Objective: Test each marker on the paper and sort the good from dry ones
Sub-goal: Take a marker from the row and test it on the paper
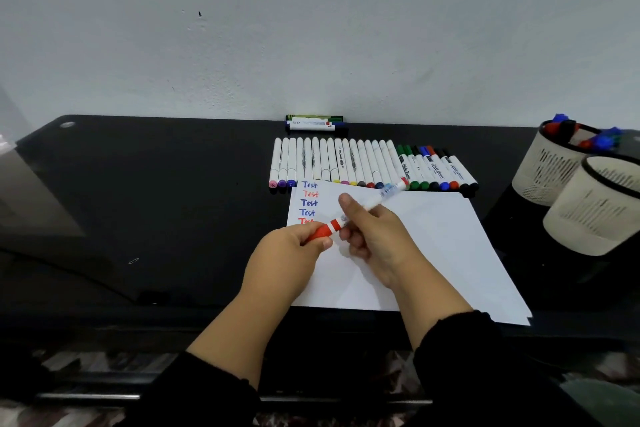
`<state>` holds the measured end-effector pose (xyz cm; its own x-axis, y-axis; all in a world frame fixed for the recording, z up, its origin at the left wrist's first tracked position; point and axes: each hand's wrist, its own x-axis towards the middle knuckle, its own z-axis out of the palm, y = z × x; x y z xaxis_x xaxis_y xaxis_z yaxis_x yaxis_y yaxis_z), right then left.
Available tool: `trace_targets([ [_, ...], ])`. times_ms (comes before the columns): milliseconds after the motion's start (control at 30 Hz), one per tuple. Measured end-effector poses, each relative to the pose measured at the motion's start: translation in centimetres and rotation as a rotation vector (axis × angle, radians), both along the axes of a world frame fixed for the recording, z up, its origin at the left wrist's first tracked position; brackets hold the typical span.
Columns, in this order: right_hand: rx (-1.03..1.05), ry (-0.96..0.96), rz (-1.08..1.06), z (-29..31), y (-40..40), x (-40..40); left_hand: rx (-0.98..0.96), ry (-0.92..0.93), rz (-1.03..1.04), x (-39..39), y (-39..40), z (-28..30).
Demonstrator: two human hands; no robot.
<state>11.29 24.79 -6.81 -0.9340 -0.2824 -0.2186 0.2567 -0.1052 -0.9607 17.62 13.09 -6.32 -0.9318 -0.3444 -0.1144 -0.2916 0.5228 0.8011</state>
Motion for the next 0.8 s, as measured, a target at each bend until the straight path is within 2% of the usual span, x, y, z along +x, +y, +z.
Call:
trace_targets([
  [67,-0.019,-0.002,-0.09,0.0,0.5,-0.1,-0.007,-0.018,0.012,-0.2,0.2,0.1],
  [133,0.101,0.093,-0.168,0.1,1.5,-0.2,-0.041,-0.052,-0.005,-0.5,0.4,0.4],
  [267,0.733,0.62,-0.11,0.2,3.6,0.0,-0.138,-0.091,-0.107,-1.2,1.2,1.9],
  [333,0.938,0.728,-0.174,0.6,4.4,-0.2,-0.179,-0.102,-0.176,-1.7,1.8,2.8],
  [467,1.059,0.814,-0.319,1.5,6.4,-1.1,-0.16,-0.063,-0.277,-3.1,3.0,4.7],
  [600,1.148,0.779,-0.402,2.7,8.6,-2.6,0.089,0.048,-0.233,-5.5,4.8,5.2],
  [633,1.167,0.751,-0.407,3.0,9.2,-3.1,0.1,0.075,-0.222,-6.4,5.2,5.1],
  [800,1.174,0.665,-0.415,4.0,12.0,-5.5,-0.166,0.106,-0.3,-11.5,8.8,2.5],
])
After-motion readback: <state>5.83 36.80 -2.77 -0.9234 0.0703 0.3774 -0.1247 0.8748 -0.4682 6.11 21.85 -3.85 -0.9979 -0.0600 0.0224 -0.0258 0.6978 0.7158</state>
